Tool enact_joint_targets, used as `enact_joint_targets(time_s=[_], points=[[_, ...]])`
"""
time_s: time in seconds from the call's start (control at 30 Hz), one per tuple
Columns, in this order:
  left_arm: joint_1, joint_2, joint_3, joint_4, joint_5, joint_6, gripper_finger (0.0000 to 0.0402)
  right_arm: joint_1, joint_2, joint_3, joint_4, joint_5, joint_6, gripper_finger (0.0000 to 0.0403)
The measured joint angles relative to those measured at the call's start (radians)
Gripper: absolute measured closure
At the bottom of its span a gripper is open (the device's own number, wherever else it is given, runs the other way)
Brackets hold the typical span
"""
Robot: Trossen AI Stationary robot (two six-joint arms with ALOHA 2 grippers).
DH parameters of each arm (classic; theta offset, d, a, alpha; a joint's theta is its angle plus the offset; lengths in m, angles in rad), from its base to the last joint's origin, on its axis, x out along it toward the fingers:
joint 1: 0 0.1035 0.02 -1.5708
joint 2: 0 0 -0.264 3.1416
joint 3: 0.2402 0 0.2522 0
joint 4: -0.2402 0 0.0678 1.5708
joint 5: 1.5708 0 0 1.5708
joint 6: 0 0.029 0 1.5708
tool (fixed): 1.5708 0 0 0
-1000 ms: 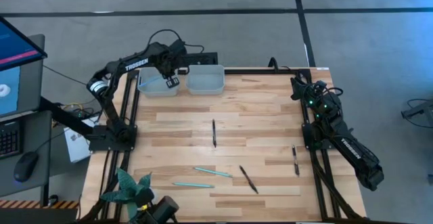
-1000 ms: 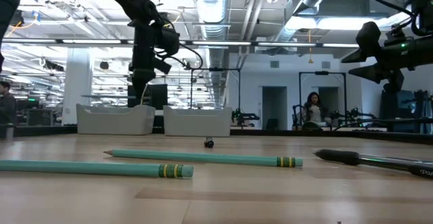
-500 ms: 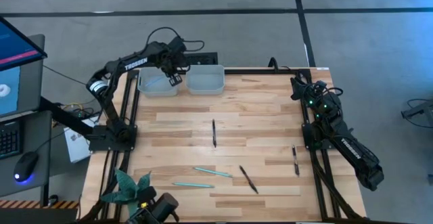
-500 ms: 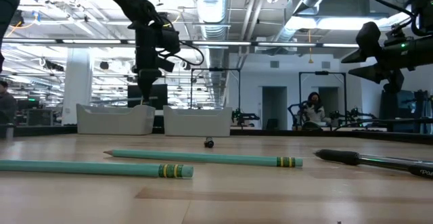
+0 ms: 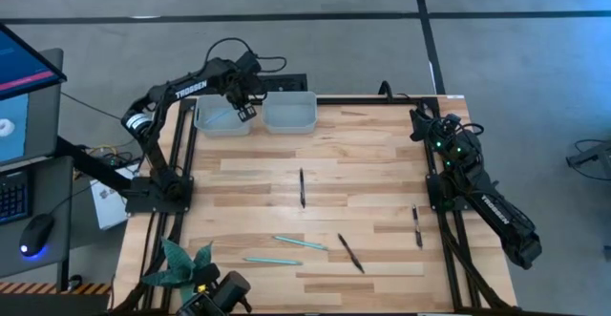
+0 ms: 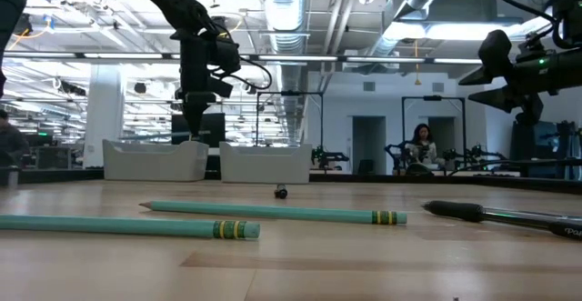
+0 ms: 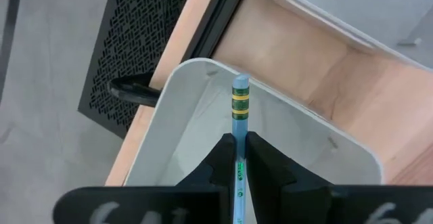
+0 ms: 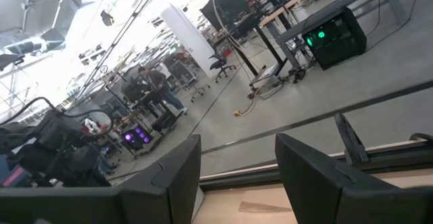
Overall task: Sort pens & pencils
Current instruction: Put the blue pencil into the left gray bin
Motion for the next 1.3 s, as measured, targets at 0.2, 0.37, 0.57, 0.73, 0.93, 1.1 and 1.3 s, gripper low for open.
enact_joint_targets(time_s=[0.2,0.37,0.57,0.73,0.93,1.1,1.3], points=[[0.001,0.000,0.000,-0.015,-0.021,-0.004,0.0391,0.000,0.000,0.000,0.000,0.000,0.000,0.0191],[0.009,0.000,0.000,-0.023,-0.035,-0.011,0.0393,0.000,0.000,0.000,0.000,0.000,0.000,0.0191],[0.011,0.000,-0.006,-0.031,-0.030,-0.012,0.0391,0.000,0.000,0.000,0.000,0.000,0.000,0.0191],[0.012,0.001,-0.020,0.002,-0.045,-0.003,0.0390,0.000,0.000,0.000,0.000,0.000,0.000,0.0191],[0.019,0.001,-0.020,0.003,-0.052,0.013,0.0390,0.000,0.000,0.000,0.000,0.000,0.000,0.0191],[0.032,0.001,-0.020,-0.006,-0.045,0.030,0.0392,0.000,0.000,0.000,0.000,0.000,0.000,0.0191],[0.039,0.001,-0.020,-0.007,0.002,0.001,0.0392,0.000,0.000,0.000,0.000,0.000,0.000,0.0191]])
